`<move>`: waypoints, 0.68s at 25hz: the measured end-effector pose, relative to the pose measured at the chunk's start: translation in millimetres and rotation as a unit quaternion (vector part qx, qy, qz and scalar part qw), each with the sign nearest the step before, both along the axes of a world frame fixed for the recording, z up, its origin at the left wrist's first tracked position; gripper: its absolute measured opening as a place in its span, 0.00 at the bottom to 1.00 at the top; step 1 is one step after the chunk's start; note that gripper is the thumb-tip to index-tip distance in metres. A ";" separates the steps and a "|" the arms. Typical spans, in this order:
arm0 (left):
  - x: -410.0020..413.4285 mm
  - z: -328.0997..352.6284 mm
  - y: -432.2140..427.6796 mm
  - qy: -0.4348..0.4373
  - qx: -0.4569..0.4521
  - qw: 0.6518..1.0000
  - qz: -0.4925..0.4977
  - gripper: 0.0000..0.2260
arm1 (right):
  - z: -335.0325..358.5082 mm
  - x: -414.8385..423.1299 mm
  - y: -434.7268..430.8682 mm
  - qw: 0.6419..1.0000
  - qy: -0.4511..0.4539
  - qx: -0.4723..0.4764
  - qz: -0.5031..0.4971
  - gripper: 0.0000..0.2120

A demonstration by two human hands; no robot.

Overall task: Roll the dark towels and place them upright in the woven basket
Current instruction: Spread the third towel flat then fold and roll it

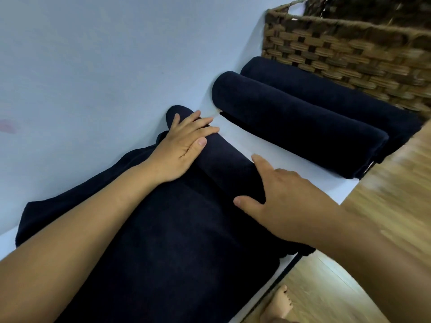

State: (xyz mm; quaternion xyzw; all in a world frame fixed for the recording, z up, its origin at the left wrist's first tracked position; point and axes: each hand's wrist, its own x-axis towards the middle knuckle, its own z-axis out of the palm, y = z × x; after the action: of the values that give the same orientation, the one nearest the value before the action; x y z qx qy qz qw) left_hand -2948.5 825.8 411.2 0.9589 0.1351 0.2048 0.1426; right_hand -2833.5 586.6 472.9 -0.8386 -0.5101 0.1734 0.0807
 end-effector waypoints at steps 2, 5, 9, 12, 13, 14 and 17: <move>0.7 -0.7 -7.4 -0.004 0.000 1.000 0.023 0.23 | -10.9 -0.3 0.3 0.999 -0.037 0.030 0.017 0.32; -6.6 -1.5 -14.4 0.024 -0.015 0.998 0.051 0.26 | -10.7 24.8 0.1 0.993 0.102 0.026 -0.058 0.25; -22.9 -3.6 -22.9 0.120 -0.068 0.983 0.119 0.31 | -5.4 21.4 -2.8 0.995 0.065 0.021 -0.077 0.22; -20.3 4.6 -26.1 0.095 -0.124 0.976 0.151 0.31 | -12.2 -23.0 -4.4 0.985 -0.164 0.056 -0.019 0.22; -18.7 7.0 -25.9 0.081 -0.148 0.972 0.162 0.29 | -17.1 -37.7 -4.3 0.969 -0.239 0.060 -0.006 0.23; -18.0 8.1 -26.2 0.074 -0.173 0.966 0.176 0.28 | -22.6 -50.0 -4.2 0.957 -0.284 0.053 -0.005 0.25; -18.6 7.6 -25.5 0.054 -0.179 0.961 0.203 0.27 | -34.0 -57.9 -6.8 0.938 -0.339 0.067 0.034 0.27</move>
State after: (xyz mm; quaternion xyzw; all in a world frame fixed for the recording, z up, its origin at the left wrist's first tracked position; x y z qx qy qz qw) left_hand -2967.1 800.3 418.8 0.8797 0.3693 0.1495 0.2595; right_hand -2891.4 579.8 438.9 -0.8226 -0.5455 -0.1534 -0.0465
